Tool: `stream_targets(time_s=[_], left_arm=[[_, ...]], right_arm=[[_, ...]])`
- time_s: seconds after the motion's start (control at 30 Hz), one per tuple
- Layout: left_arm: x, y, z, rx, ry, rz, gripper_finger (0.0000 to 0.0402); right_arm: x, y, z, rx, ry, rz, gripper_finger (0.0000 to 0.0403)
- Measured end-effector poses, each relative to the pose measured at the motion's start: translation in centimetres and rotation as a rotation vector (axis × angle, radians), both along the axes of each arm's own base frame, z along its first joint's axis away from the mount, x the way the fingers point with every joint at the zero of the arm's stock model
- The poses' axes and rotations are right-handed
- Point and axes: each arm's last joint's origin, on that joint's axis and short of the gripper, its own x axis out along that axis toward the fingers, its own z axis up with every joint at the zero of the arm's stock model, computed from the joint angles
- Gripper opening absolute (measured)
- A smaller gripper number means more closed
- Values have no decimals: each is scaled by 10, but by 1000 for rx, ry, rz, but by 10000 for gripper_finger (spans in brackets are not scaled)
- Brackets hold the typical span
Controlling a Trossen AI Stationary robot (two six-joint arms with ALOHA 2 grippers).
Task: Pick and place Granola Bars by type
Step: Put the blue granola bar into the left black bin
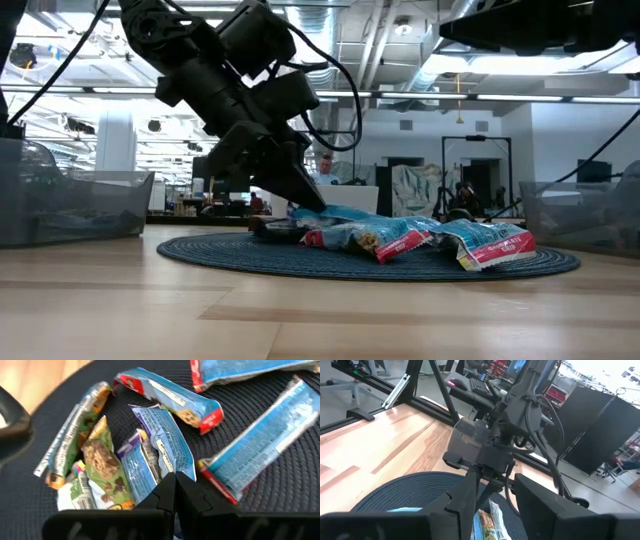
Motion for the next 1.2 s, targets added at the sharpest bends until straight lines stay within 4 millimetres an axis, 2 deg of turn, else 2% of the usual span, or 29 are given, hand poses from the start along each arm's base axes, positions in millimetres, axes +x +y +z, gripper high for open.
stream_targets(time_s=[0.17, 0.37, 0.7, 0.87, 1.07, 1.2], left_arm=[[1, 1, 2, 13, -23, 17, 0], [-1, 2, 15, 55, -57, 69, 0], [-13, -10, 34, 148, -44, 130, 0], [-30, -16, 50, 191, -2, 208, 0], [-68, -30, 74, 229, 58, 393, 0], [-96, -40, 81, 226, 95, 523, 0]], right_arm=[[0, 0, -2, -6, 17, 0, 129], [0, 0, -2, -7, 18, 0, 129], [0, 0, -2, 1, 21, -2, 129], [0, 0, -2, 3, 22, -2, 129], [0, 0, -2, 3, 25, -2, 129], [0, 0, -2, 3, 25, -3, 129]])
